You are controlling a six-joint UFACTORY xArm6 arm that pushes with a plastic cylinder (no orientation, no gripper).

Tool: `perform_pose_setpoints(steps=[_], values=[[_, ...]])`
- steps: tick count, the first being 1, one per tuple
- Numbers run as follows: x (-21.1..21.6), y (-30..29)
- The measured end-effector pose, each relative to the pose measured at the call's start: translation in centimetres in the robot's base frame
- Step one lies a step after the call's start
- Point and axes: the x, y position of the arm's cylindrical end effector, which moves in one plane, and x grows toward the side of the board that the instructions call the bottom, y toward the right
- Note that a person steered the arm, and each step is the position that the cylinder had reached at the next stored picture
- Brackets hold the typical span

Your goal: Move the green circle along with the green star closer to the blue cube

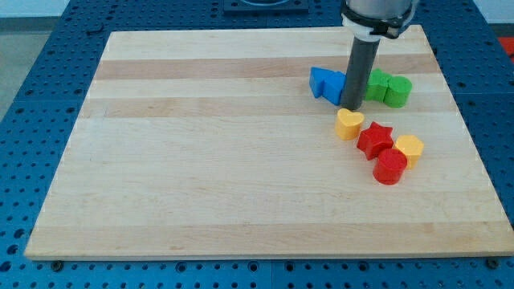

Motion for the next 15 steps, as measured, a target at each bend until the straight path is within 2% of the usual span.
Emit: perform_pose_setpoints(steps=[2, 3, 8, 10, 11, 13, 15], values=[[2.1, 1.3], [2.5, 3.8], [-0.5, 5.9], [1.6, 10.2], [0.2, 12.0], [-2.5, 11.6], [-2.6, 9.3]])
